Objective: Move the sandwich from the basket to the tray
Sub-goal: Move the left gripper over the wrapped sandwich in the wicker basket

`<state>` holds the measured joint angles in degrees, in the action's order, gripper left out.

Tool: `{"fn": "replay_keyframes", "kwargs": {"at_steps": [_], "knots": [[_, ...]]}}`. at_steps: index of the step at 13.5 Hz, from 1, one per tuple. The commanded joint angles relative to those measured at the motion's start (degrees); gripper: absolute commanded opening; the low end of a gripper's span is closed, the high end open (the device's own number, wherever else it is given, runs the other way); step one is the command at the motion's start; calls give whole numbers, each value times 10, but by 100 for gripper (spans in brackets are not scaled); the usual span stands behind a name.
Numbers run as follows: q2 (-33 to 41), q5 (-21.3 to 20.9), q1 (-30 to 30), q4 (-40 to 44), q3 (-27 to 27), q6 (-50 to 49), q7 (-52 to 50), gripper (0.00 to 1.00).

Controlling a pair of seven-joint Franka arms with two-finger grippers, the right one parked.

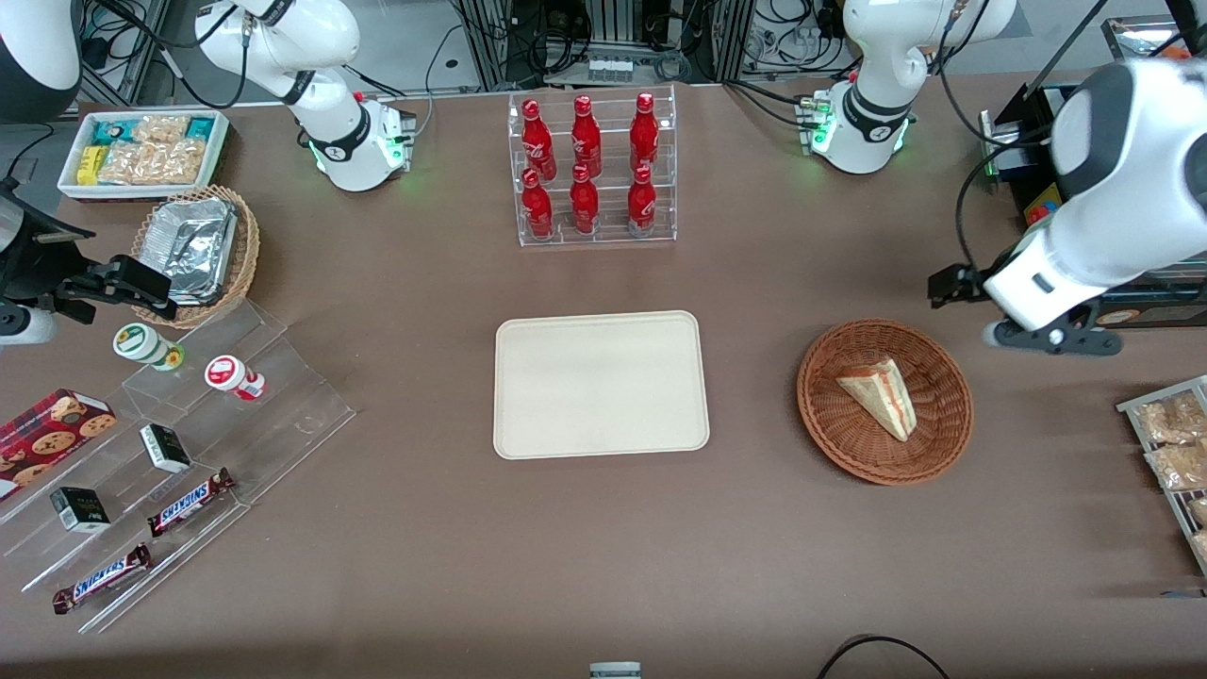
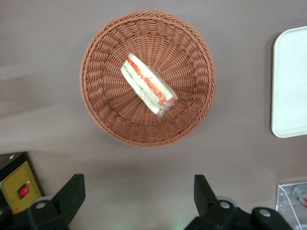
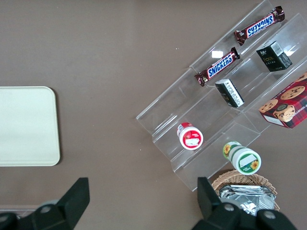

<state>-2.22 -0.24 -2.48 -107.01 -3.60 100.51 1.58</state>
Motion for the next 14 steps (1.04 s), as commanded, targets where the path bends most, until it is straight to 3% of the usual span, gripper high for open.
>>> {"fn": "replay_keyframes", "kwargs": {"at_steps": [1, 7, 14], "knots": [[14, 4, -4, -60, 3, 60, -3, 100], [-18, 4, -4, -130, 3, 187, -17, 100], [-45, 4, -5, -153, -14, 265, -262, 100]]}}
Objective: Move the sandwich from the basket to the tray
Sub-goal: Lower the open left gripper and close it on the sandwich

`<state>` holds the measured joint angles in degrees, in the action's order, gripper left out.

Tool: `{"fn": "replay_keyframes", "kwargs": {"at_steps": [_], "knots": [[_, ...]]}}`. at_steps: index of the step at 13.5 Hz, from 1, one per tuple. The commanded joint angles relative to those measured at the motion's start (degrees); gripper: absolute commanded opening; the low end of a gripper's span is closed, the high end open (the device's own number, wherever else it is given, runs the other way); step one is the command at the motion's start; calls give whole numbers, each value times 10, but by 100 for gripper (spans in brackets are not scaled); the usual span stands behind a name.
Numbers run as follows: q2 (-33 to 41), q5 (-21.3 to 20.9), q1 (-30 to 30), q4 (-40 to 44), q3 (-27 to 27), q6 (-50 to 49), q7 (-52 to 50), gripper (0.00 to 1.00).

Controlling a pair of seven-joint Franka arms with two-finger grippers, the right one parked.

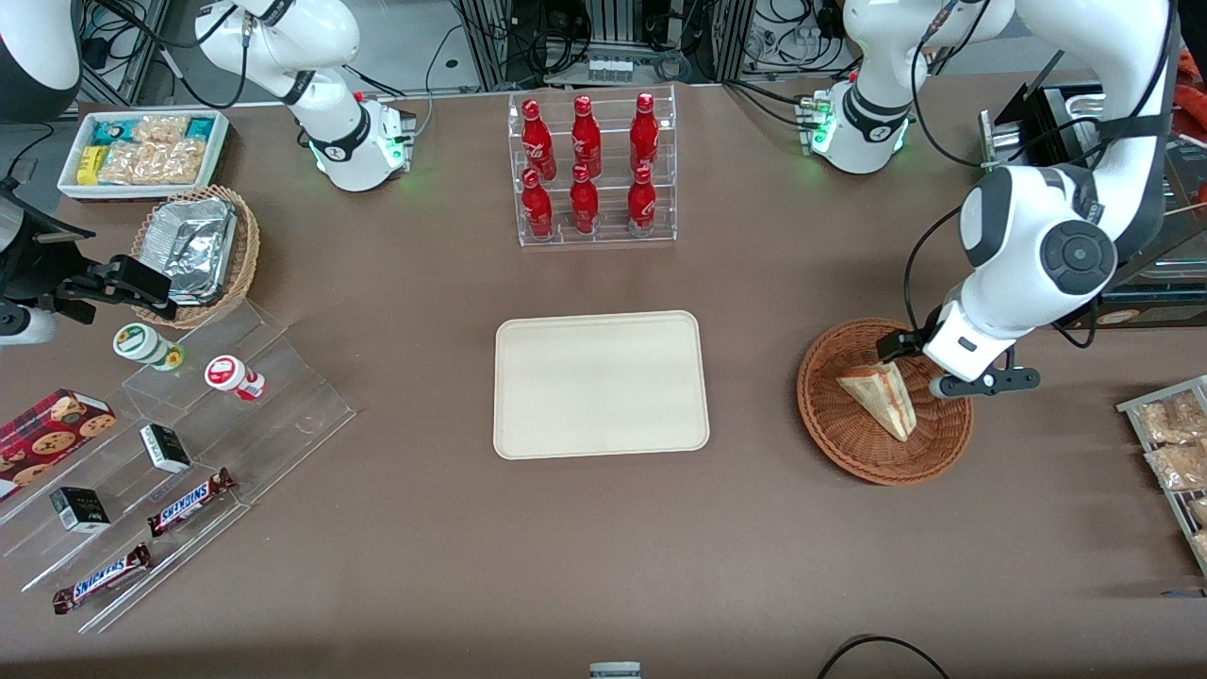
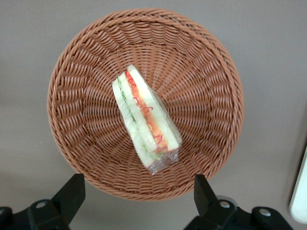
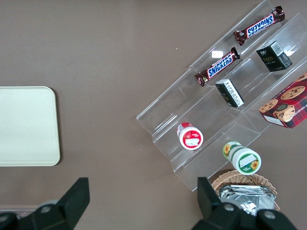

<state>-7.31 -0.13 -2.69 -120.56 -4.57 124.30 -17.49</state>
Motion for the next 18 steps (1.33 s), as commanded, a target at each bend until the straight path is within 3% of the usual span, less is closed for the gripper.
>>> {"fn": "replay_keyframes", "kwargs": {"at_steps": [1, 6, 18], "knots": [[10, 3, -4, -34, -6, 45, -109, 100], [-1, 2, -4, -57, -7, 108, -299, 100], [-61, -7, -4, -57, -11, 147, -305, 100]]}}
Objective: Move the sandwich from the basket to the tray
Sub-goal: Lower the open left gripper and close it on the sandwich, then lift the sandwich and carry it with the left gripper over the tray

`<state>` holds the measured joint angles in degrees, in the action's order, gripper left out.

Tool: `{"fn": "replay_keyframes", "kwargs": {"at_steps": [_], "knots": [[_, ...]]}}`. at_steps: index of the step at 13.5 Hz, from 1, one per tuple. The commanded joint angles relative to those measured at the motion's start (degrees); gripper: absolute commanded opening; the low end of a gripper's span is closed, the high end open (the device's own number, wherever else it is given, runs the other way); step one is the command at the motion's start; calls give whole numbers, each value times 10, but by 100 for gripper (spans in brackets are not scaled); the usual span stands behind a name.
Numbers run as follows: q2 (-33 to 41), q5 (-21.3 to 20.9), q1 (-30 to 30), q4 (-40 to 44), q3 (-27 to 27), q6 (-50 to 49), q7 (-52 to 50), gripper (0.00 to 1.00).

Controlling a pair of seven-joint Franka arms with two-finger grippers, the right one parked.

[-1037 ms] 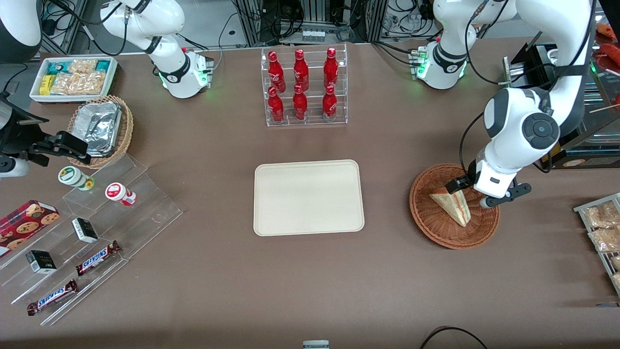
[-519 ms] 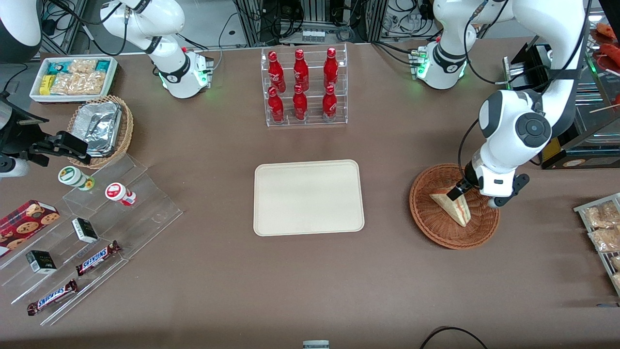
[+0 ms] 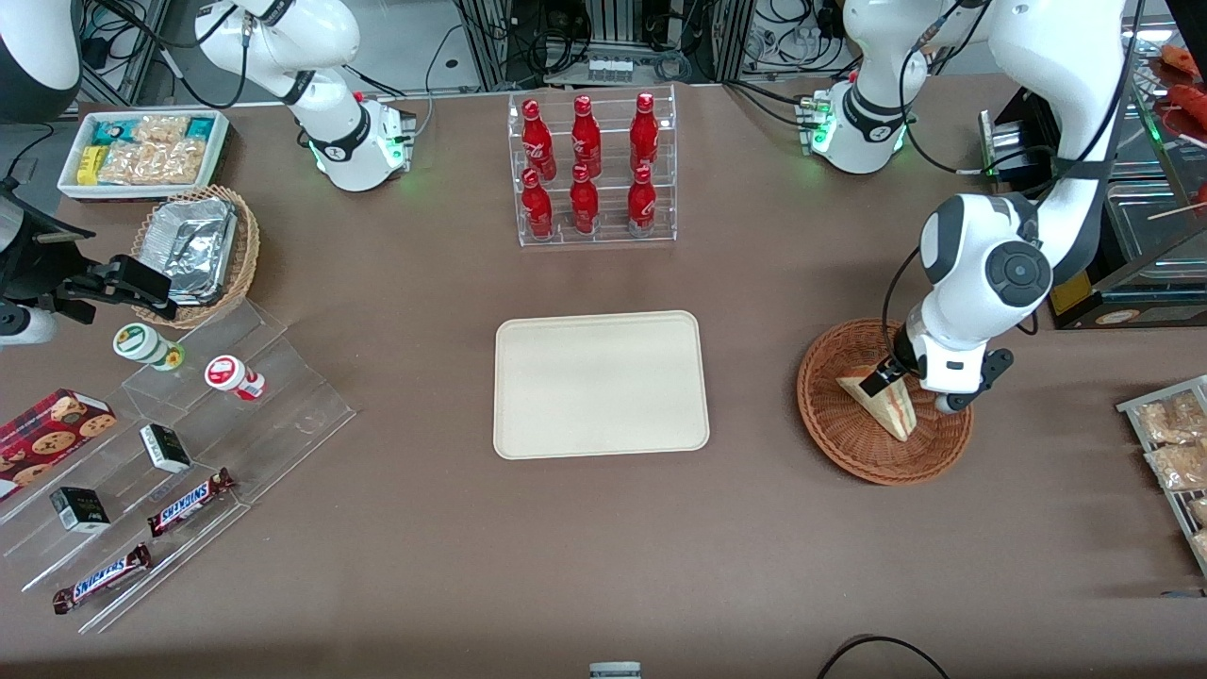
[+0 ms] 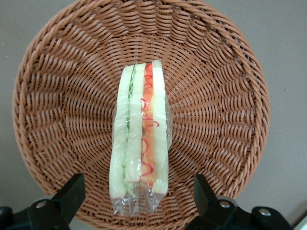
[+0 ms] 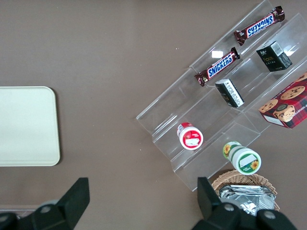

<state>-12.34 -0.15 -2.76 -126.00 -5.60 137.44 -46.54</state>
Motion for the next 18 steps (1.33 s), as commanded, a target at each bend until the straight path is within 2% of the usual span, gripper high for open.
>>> {"fn": "replay_keyframes", "kwargs": {"at_steps": [1, 6, 7, 8, 9, 10, 14, 18], "knots": [[-16, -7, -2, -3, 0, 18, -14, 100], [-26, -8, -2, -4, 1, 19, -14, 98], [-25, -8, -2, -4, 1, 18, -13, 72], [-23, -8, -2, -4, 1, 15, -13, 39], [-22, -8, -2, -4, 0, 13, -11, 13], [-21, -8, -2, -4, 1, 12, -9, 1], [-9, -8, -2, 0, 0, 3, -9, 0], [5, -6, -2, 79, -21, -125, -18, 0]]}}
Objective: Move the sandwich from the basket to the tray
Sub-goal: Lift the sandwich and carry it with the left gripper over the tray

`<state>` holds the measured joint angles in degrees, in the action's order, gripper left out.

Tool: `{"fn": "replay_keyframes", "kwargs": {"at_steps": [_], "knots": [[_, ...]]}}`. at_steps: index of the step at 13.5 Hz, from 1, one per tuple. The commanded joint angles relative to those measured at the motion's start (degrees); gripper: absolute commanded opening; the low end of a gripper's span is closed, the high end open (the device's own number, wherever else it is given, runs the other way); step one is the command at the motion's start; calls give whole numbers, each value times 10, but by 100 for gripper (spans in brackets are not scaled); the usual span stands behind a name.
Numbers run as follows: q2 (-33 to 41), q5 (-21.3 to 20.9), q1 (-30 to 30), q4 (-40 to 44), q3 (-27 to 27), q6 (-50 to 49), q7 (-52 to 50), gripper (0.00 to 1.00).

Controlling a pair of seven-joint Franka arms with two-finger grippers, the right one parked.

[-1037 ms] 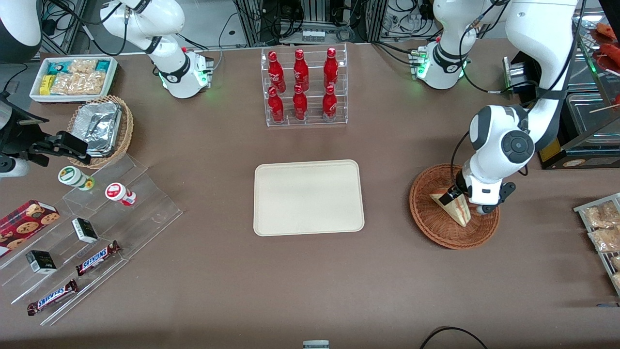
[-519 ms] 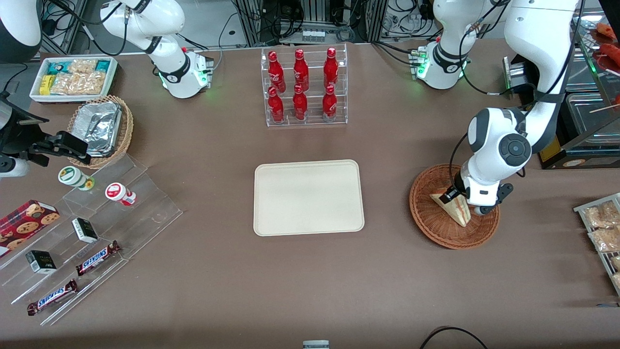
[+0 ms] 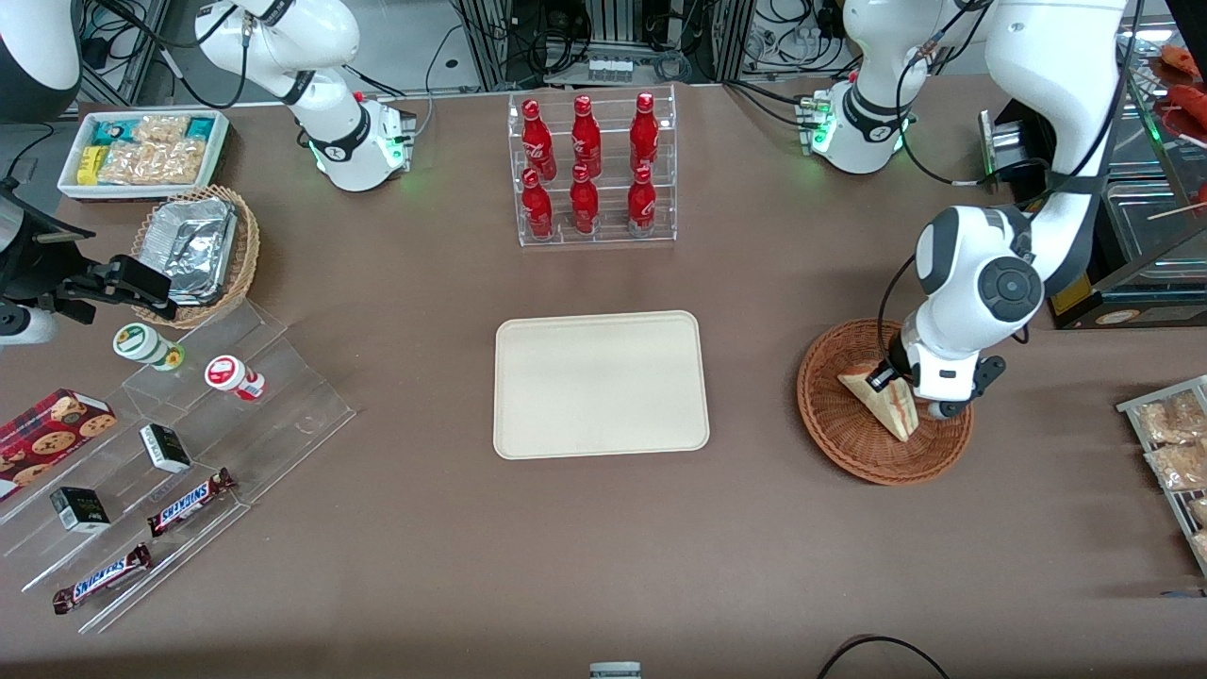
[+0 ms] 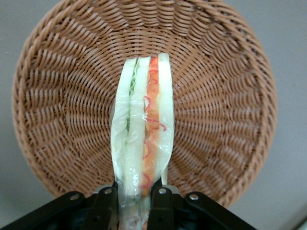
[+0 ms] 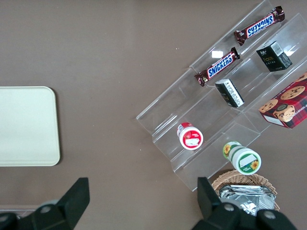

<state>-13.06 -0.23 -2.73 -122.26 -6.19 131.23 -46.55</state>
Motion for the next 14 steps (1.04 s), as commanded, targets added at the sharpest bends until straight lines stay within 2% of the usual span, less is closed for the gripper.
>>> {"fn": "replay_keyframes", "kwargs": {"at_steps": [1, 4, 10, 12, 14], "knots": [[9, -5, -3, 60, -23, -85, -20, 0], [9, -2, -3, 85, -52, -94, -21, 0], [-31, -7, -3, 129, -168, -125, -12, 0], [-66, -34, -3, 156, -210, -126, -18, 0], [-113, -59, -48, 205, -223, -128, -51, 0]]}}
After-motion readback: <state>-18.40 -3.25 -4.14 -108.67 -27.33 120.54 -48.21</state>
